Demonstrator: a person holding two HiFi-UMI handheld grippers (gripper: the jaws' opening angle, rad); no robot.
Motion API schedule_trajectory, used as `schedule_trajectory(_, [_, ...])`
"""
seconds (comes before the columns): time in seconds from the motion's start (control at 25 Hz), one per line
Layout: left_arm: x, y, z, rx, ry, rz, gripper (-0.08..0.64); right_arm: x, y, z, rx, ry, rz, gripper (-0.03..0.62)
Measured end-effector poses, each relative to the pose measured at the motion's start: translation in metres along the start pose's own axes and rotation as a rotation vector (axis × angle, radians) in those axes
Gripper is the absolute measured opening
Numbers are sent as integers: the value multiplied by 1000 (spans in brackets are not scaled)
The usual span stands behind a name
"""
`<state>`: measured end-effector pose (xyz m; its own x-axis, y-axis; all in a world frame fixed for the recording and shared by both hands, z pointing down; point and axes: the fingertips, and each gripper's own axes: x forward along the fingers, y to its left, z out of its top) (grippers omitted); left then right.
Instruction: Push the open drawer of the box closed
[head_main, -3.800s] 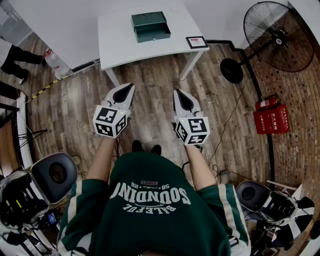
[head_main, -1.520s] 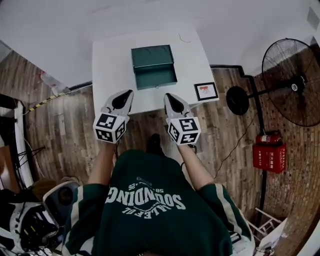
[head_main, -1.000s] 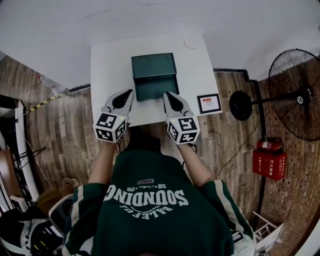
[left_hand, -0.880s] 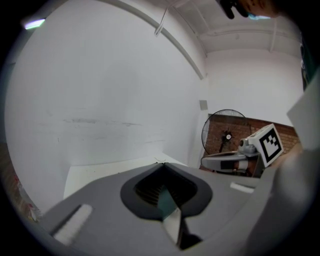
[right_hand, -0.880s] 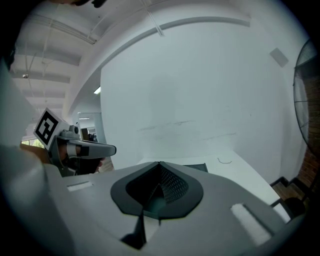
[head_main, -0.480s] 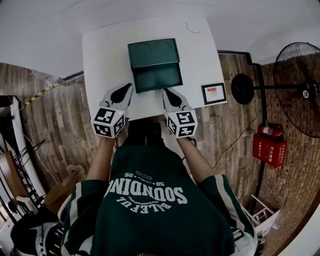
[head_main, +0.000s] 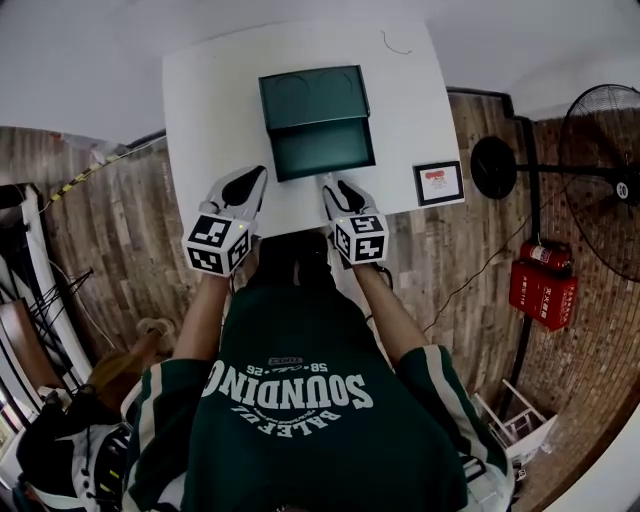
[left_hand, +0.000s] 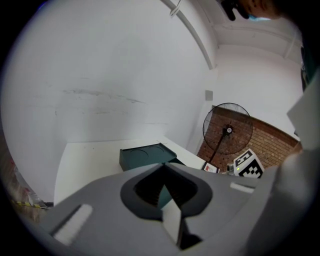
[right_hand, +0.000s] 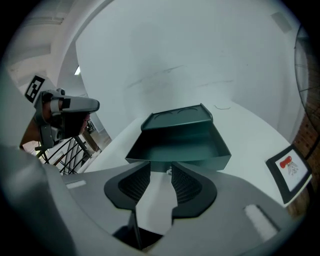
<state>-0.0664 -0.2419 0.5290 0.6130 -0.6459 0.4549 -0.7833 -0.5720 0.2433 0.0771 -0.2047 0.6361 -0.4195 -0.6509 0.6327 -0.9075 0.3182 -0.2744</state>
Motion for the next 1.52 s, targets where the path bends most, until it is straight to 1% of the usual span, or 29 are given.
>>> schedule_trajectory(0.28, [-1, 13, -4, -22, 14, 21, 52, 30, -9, -21, 48, 90, -12, 112])
schedule_trajectory(0.4, [-1, 18, -7, -31, 20, 26, 52, 40, -15, -27, 70, 108, -35, 112])
schedule_trajectory(0.68, [0, 32, -10, -46, 32, 41, 52, 55, -24, -34, 79, 146, -65, 110])
schedule_trajectory(0.76, [0, 35, -11, -50, 34, 42, 52, 57, -25, -35, 84, 159, -66, 101])
schedule_trajectory(0.88, [0, 39, -11, -54, 37, 44, 52, 59, -23, -35, 86, 174, -51, 71])
schedule_trajectory(1.12, [5, 42, -10, -60, 35, 45, 52, 60, -24, -33, 88, 185, -44, 69])
schedule_trajectory(1.32, [9, 37, -7, -67, 37, 49, 52, 58, -31, -19, 89, 167, -28, 67])
schedule_trajectory(1.52, [13, 38, -7, -74, 40, 55, 52, 68, -39, -9, 90, 179, -12, 67])
